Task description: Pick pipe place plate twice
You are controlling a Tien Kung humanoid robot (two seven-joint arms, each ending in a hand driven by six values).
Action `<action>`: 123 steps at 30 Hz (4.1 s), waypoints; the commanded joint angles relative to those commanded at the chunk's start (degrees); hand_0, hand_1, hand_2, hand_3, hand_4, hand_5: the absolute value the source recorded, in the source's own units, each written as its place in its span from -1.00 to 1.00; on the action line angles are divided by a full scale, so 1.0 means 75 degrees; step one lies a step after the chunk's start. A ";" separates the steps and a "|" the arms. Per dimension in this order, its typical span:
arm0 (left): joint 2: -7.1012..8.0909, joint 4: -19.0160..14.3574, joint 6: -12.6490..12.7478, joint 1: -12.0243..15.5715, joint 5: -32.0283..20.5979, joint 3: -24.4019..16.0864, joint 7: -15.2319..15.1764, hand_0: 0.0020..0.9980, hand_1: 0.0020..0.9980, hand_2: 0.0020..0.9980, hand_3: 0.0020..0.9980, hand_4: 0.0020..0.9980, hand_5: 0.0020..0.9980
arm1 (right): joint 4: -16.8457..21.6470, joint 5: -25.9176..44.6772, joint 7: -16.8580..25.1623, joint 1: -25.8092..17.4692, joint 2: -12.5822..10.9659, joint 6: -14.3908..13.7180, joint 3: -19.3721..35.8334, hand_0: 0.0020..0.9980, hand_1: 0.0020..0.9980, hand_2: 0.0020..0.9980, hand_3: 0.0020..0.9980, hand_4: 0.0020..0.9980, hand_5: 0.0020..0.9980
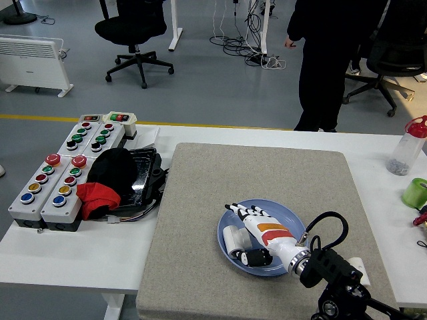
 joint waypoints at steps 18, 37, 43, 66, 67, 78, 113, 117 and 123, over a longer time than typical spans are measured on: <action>-0.0015 -0.0011 -0.0004 0.0089 0.0187 -0.0104 0.0025 0.46 0.49 0.44 0.31 -0.20 1.00 | 0.0944 -0.0428 -0.0206 -0.0435 -0.0528 0.0477 0.1547 1.00 0.92 1.00 1.00 0.54 -0.48; 0.0006 0.0016 -0.0004 0.0012 0.0098 -0.0074 -0.0048 0.45 0.49 0.45 0.31 -0.20 1.00 | 0.3490 0.0086 -0.1251 -0.1967 -0.2342 0.3976 0.3880 1.00 0.89 1.00 1.00 0.57 -0.40; 0.0009 0.0016 -0.0002 -0.0009 0.0133 -0.0086 -0.0053 0.45 0.48 0.45 0.31 -0.20 1.00 | 0.3769 -0.0017 -0.1604 -0.2502 -0.2586 0.4475 0.4352 0.98 0.88 1.00 1.00 0.56 -0.41; -0.0001 0.0016 -0.0009 -0.0029 0.0109 -0.0049 -0.0046 0.44 0.48 0.45 0.31 -0.21 1.00 | 0.3171 -0.0653 -0.2288 -0.2851 -0.2253 0.4820 0.4443 0.49 0.57 0.90 0.97 0.64 -0.30; -0.0001 0.0016 -0.0010 -0.0031 0.0111 -0.0052 -0.0045 0.44 0.48 0.45 0.31 -0.21 1.00 | 0.3157 -0.0661 -0.2312 -0.2850 -0.2251 0.4811 0.4428 0.49 0.57 0.90 0.97 0.64 -0.30; -0.0008 0.0016 -0.0020 -0.0035 0.0142 -0.0064 -0.0041 0.44 0.48 0.45 0.31 -0.21 1.00 | 0.3088 -0.0647 -0.2634 -0.2799 -0.2226 0.4389 0.4184 -0.11 0.05 0.37 0.67 0.46 -0.37; -0.0014 0.0011 -0.0049 -0.0019 0.0185 -0.0072 -0.0025 0.44 0.48 0.45 0.31 -0.21 1.00 | 0.3101 -0.0832 -0.2362 -0.2565 -0.2050 0.3508 0.4058 -0.43 -0.20 0.09 0.49 0.16 -0.48; -0.0018 0.0007 -0.0055 -0.0015 0.0220 -0.0088 -0.0016 0.44 0.48 0.45 0.31 -0.21 1.00 | 0.3100 -0.0762 -0.2293 -0.2247 -0.1919 0.3345 0.3890 -0.43 -0.20 0.09 0.49 0.16 -0.48; -0.0021 0.0006 -0.0053 -0.0005 0.0191 -0.0066 -0.0013 0.44 0.48 0.45 0.31 -0.21 1.00 | 0.2942 -0.0569 -0.2155 -0.1613 -0.1739 0.3202 0.3431 -0.42 -0.20 0.09 0.48 0.15 -0.47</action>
